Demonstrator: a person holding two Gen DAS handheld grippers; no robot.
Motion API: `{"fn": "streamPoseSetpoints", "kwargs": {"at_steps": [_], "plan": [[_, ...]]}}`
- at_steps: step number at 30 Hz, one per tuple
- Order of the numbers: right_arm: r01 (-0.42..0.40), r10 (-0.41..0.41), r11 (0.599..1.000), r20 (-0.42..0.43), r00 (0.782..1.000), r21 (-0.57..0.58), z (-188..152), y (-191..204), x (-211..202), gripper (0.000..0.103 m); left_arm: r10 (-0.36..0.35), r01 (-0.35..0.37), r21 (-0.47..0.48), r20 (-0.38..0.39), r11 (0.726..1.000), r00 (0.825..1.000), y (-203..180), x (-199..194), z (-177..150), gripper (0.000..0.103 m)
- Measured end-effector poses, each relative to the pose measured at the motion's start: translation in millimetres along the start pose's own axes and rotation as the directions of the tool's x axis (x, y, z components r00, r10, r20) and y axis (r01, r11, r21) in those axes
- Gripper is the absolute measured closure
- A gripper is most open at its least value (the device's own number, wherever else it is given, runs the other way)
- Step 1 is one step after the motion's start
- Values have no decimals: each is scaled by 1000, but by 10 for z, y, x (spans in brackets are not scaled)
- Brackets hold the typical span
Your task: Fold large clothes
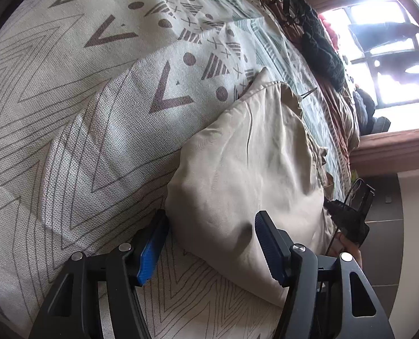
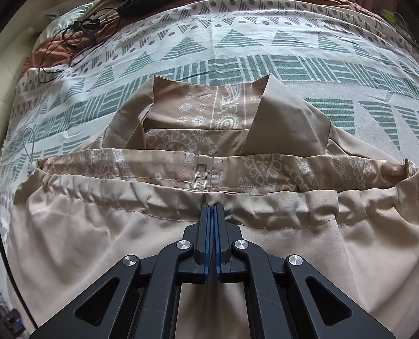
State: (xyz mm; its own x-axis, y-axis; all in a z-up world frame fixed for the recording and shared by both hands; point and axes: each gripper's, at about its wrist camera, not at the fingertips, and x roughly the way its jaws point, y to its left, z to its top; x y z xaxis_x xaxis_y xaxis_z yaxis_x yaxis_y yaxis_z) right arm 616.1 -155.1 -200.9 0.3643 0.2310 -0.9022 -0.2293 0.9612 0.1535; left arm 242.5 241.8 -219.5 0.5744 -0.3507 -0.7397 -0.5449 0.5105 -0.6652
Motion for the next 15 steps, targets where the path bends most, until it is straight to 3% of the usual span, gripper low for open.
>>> {"fn": "streamPoseSetpoints", "kwargs": {"at_steps": [7, 15], "plan": [[-6, 6, 1000, 7, 1000, 6, -17, -5, 9, 101, -64, 60, -68, -59, 996, 996, 15, 11, -151, 39], [-22, 22, 1000, -25, 999, 1, 26, -26, 21, 101, -89, 93, -81, 61, 992, 994, -39, 63, -56, 39]]}}
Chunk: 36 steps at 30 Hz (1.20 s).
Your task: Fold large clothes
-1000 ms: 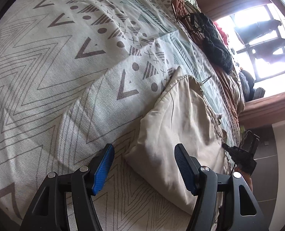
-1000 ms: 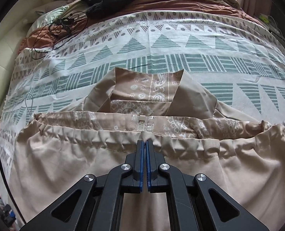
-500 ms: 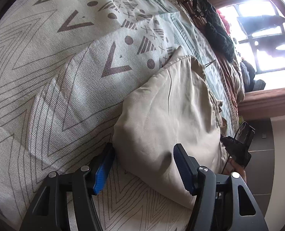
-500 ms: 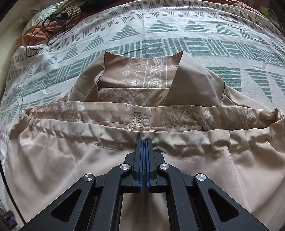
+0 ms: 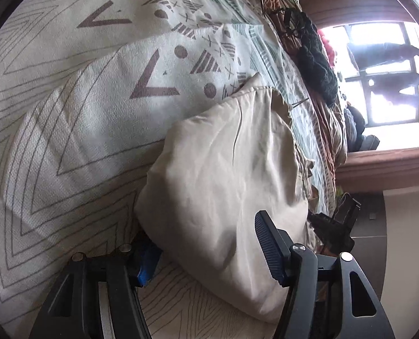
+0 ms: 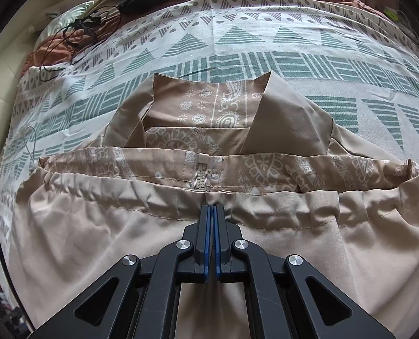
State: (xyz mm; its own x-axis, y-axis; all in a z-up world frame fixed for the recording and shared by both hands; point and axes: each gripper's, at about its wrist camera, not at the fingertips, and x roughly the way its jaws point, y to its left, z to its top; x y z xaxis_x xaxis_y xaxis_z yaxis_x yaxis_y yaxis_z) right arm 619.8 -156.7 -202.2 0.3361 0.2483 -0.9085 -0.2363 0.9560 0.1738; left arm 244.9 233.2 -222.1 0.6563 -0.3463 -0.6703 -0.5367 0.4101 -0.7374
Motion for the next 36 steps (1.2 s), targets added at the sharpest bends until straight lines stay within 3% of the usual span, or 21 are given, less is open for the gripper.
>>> {"fn": "streamPoseSetpoints", "kwargs": {"at_steps": [3, 6, 11, 13, 15, 19, 25, 26, 28, 29, 30, 36], "plan": [[-25, 25, 1000, -9, 1000, 14, 6, -41, 5, 101, -75, 75, -3, 41, 997, 996, -39, -114, 11, 39], [-31, 31, 999, -13, 999, 26, 1, -54, 8, 102, -137, 131, 71, 82, 989, 987, -159, -232, -33, 39], [-6, 5, 999, -28, 1000, -49, 38, 44, -65, 96, -94, 83, 132, 79, 988, 992, -228, -177, 0, 43], [-22, 21, 999, -23, 1000, -37, -1, 16, -205, 62, -54, 45, 124, 65, 991, 996, -181, -92, 11, 43], [-51, 52, 998, 34, 998, -23, -94, -23, -446, 50, -39, 33, 108, 61, 994, 997, -127, -31, 24, 43], [-77, 82, 996, 108, 991, -51, -368, -65, -928, 50, -27, 22, 83, 61, 996, 998, -73, 64, 77, 43], [-160, 162, 987, 135, 977, -30, -900, -130, -1411, 50, -50, 45, 57, 75, 997, 996, -31, 97, 126, 43], [-174, 176, 984, 130, 976, -26, -1015, -130, -1452, 50, -51, 47, 52, 80, 998, 995, -25, 81, 117, 46], [-192, 193, 981, 116, 974, -15, -1240, -119, -1481, 50, -20, 16, 49, 96, 999, 995, -1, 31, 81, 71], [-202, 202, 979, 106, 974, -15, -1355, -105, -1484, 50, -25, 21, 41, 94, 999, 995, 30, 15, 62, 75], [-211, 212, 977, 96, 973, -16, -1460, -103, -1487, 50, -43, 41, 26, 90, 999, 995, 73, 2, 39, 87], [-215, 218, 976, 70, 974, -47, -1927, -16, -1416, 50, -27, 26, 10, 115, 1000, 993, 148, -162, -180, 94]]}}
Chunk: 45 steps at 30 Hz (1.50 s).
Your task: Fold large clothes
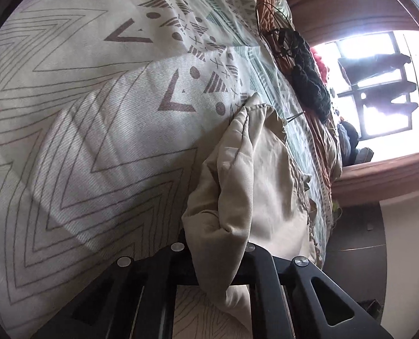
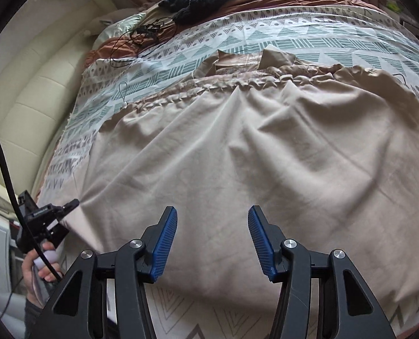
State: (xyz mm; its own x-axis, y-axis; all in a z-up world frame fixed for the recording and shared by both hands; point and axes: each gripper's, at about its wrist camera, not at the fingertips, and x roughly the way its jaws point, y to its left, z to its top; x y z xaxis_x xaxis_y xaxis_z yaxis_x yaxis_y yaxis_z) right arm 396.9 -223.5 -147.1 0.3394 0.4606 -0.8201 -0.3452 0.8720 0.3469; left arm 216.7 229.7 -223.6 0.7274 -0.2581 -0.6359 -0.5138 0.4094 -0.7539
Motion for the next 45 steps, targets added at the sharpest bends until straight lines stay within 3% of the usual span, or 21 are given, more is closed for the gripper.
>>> {"fn": "streamPoseSetpoints", "kwargs": {"at_steps": [9, 12, 17, 18, 22, 24, 29, 32, 34, 38, 40, 45], "plan": [[23, -26, 998, -41, 999, -66, -478, -24, -30, 50, 6, -5, -15, 39, 1000, 999, 94, -435, -454, 94], [79, -83, 989, -23, 996, -125, -580, -6, -128, 50, -10, 11, -30, 37, 999, 999, 124, -430, -462, 94], [72, -75, 982, -10, 997, -173, -744, 77, -289, 51, -20, 22, -62, 22, 998, 1000, 160, -402, -449, 91], [68, -72, 982, -14, 997, -176, -775, 99, -285, 51, -20, 21, -57, 15, 998, 1000, 157, -395, -446, 87], [75, -83, 979, -35, 996, -190, -849, 138, -137, 57, -45, 44, -33, -24, 998, 999, 126, -323, -476, 52], [96, -106, 977, -39, 994, -190, -864, 150, -23, 60, -43, 43, -7, -44, 999, 998, 73, -267, -497, 51], [115, -127, 977, -53, 991, -177, -784, 142, 161, 68, -31, 31, -7, -33, 999, 999, 44, -206, -412, 51], [122, -134, 979, -63, 989, -165, -699, 128, 276, 78, -35, 35, -29, 7, 999, 999, 98, -254, -329, 51], [128, -138, 982, -64, 988, -142, -620, 99, 331, 83, -32, 33, -23, 14, 999, 999, 130, -287, -323, 62], [137, -143, 985, -57, 988, -105, -457, 71, 438, 86, -37, 37, -12, 19, 999, 999, 241, -361, -364, 72], [142, -147, 986, -49, 988, -90, -389, 70, 478, 86, -49, 49, -19, 10, 999, 999, 299, -363, -349, 84], [131, -132, 991, -30, 991, -42, -237, 29, 549, 86, -127, 127, -5, 15, 992, 992, 142, -465, -285, 92]]}}
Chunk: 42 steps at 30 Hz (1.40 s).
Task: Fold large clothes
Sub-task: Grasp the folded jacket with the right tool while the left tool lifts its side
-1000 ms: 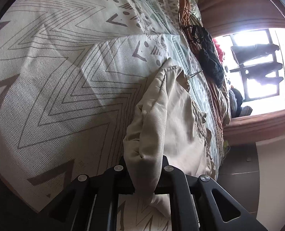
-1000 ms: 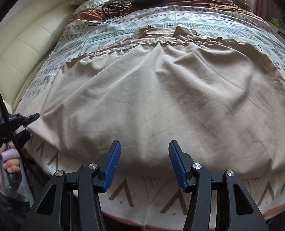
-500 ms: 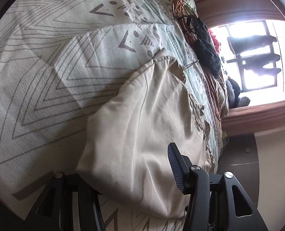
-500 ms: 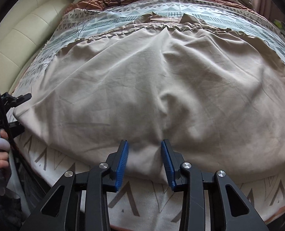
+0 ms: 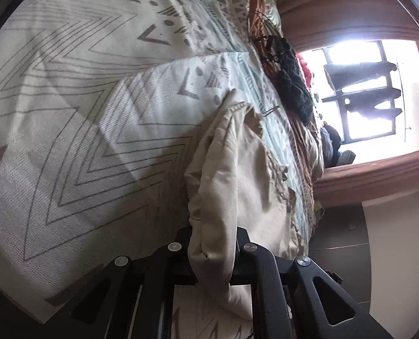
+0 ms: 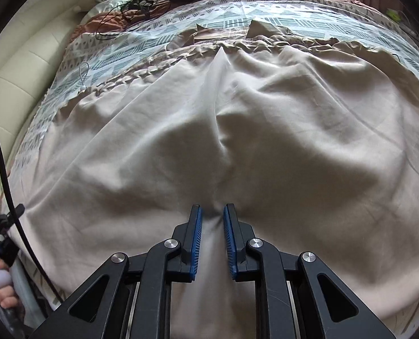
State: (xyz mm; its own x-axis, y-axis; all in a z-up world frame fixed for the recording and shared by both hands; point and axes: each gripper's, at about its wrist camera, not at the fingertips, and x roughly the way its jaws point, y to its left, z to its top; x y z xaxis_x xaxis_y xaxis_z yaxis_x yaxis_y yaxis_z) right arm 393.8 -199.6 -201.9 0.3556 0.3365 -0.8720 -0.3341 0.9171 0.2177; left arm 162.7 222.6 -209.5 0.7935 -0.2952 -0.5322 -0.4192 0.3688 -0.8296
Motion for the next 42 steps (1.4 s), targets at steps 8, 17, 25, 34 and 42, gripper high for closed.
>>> {"fn": "streamPoseSetpoints", "kwargs": {"at_steps": [8, 17, 25, 34, 42], "plan": [[-60, 61, 993, -13, 998, 100, 406, -147, 150, 86, -159, 161, 116, -23, 980, 987, -819, -53, 114, 92], [-165, 172, 967, -18, 985, 195, 614, -374, 138, 84, -229, 235, 198, -53, 951, 972, -1530, 46, 71, 92], [-277, 274, 938, 40, 961, 208, 154, -549, -299, 84, -301, 321, 278, -112, 906, 947, -2188, 226, -114, 92], [-376, 383, 903, 9, 924, 209, -320, -493, -365, 84, -347, 391, 336, -184, 857, 919, -2805, 485, -375, 92], [-406, 411, 870, 41, 911, 281, -511, -776, -409, 84, -325, 406, 396, -257, 824, 910, -3311, 801, -743, 92]]}}
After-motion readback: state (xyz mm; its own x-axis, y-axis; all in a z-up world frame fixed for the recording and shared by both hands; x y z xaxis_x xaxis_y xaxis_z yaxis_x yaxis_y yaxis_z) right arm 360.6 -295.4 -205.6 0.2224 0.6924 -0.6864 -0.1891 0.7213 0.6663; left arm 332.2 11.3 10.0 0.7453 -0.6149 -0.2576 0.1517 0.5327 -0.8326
